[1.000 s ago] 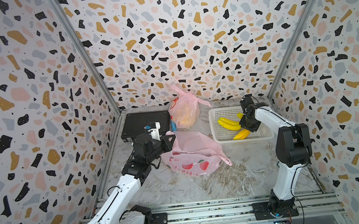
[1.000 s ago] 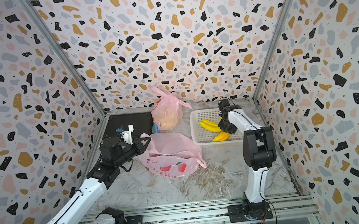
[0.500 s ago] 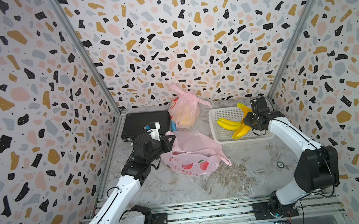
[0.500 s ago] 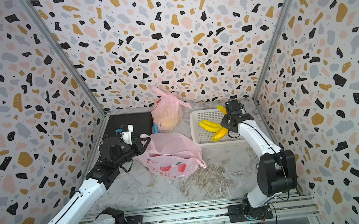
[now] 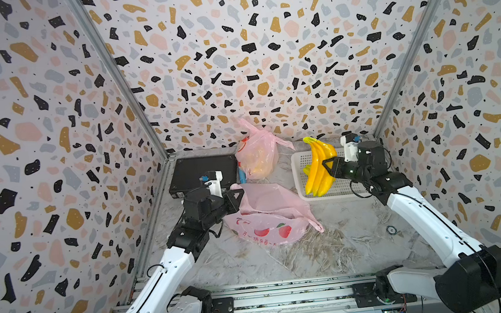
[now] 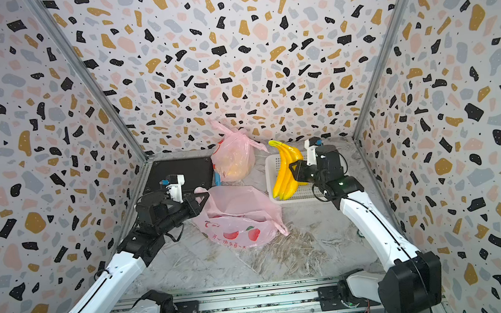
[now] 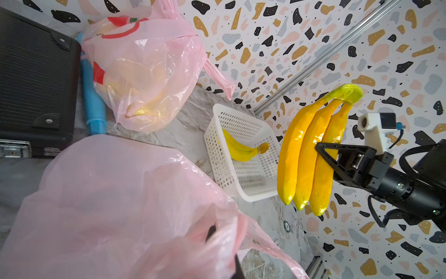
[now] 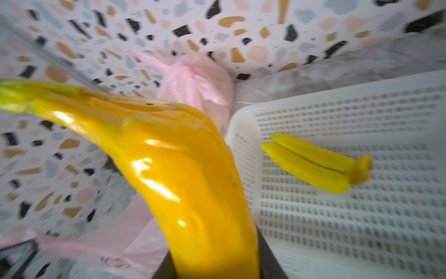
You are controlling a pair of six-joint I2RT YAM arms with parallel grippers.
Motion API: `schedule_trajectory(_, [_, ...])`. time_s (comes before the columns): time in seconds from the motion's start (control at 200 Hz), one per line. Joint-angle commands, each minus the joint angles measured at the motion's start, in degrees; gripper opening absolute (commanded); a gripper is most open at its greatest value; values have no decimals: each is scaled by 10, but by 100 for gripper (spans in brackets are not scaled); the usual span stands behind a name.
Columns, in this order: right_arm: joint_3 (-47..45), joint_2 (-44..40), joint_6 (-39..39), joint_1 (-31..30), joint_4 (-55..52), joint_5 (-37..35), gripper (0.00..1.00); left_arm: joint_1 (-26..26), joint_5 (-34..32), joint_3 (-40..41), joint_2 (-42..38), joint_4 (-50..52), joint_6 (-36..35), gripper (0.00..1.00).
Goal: Place the banana into a plastic bag & tie a knot
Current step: Place the banana into the plastic bag.
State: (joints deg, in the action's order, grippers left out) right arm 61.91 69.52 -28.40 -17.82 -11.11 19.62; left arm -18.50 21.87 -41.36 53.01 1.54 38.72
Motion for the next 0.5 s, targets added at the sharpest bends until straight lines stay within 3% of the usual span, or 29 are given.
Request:
schedule_trajectory(0.0, [-8, -13, 24, -39, 69, 133, 18, -2, 12, -26, -17, 5, -19, 0])
schedule_trajectory(0.255, [-45, 22, 70, -134, 111, 235, 13, -2, 36, -24, -38, 11, -21, 0])
schedule_trajectory(0.496, [-66, 53, 116, -188, 61, 227, 8, -2, 36, -2, -65, -54, 14, 0])
